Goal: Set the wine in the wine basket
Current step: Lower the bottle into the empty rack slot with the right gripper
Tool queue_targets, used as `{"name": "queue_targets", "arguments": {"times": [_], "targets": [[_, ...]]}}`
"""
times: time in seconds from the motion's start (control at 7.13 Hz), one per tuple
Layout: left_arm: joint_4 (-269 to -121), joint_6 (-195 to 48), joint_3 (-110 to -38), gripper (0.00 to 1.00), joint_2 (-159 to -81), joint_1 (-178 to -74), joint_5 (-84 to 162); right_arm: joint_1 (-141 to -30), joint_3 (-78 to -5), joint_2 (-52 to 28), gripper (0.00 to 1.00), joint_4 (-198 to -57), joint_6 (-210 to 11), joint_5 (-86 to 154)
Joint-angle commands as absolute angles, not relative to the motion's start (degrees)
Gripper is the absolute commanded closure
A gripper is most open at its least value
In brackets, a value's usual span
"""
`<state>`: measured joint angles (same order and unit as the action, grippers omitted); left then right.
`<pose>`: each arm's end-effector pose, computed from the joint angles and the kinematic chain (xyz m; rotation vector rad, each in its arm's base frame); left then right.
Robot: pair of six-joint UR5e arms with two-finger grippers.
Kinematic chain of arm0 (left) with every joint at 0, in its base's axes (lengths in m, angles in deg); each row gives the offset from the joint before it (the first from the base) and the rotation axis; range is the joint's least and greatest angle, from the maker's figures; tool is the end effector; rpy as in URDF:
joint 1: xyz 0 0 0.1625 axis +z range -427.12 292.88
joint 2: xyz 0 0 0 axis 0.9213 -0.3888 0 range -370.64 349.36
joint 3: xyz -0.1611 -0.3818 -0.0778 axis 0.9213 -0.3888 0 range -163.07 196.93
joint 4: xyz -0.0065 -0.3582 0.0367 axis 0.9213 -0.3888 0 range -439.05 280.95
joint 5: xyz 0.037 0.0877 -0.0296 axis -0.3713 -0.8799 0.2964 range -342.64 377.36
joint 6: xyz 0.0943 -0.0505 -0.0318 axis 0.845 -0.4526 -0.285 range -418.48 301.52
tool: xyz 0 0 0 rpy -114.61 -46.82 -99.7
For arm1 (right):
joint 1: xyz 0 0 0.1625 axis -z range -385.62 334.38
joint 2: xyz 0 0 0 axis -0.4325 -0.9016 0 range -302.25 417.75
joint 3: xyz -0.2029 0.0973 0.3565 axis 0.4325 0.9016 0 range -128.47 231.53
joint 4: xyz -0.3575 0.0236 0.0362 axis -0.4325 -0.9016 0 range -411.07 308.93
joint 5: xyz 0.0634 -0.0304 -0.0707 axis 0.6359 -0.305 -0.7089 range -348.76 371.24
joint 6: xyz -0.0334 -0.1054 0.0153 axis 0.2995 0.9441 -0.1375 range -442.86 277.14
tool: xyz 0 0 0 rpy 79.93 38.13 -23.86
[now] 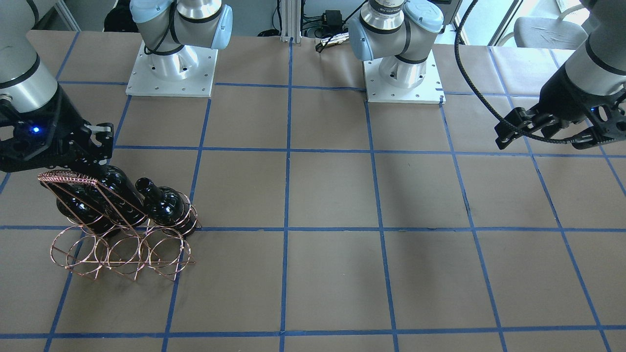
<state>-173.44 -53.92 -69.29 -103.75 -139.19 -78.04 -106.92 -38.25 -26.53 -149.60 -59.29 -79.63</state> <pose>0.0216 -0.4657 0.4700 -0.3515 3.0390 0.1256 0.0574 -0.4950 0.4437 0.4018 -3.0854 0.0724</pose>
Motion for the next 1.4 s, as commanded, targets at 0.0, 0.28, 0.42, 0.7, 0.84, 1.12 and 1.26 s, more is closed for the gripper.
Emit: {"name": "queue_targets", "arguments": {"times": [0.0,0.28,0.42,0.7,0.84,1.12,1.26], "targets": [[-173.44,-53.39,-69.29,0.00,-103.72,-139.10,-78.09,-106.92,-39.35,-25.93,1.00,-150.56,-58.70,-79.55],[-173.44,-53.30,-69.29,0.00,-103.80,-138.93,-78.17,-106.92,-40.83,-25.23,1.00,-152.75,-57.99,-79.55],[-173.27,-53.39,-69.29,0.00,-103.89,-138.93,-78.00,-106.92,-41.80,-25.22,1.00,-154.07,-57.99,-79.55],[-173.18,-54.00,-69.29,0.00,-103.89,-139.01,-77.65,-106.92,-42.42,-25.05,1.00,-154.60,-57.82,-79.55],[-173.18,-54.00,-69.29,0.00,-103.89,-139.19,-77.65,-106.92,-43.12,-25.05,1.00,-155.39,-57.29,-79.55],[-173.27,-54.27,-69.38,0.00,-103.98,-139.37,-77.82,-106.92,-43.92,-25.05,1.00,-155.84,-57.29,-79.63],[-173.44,-54.53,-69.64,0.00,-104.15,-140.06,-76.43,-106.92,-43.83,-25.05,0.88,-155.75,-57.37,-79.81]]}}
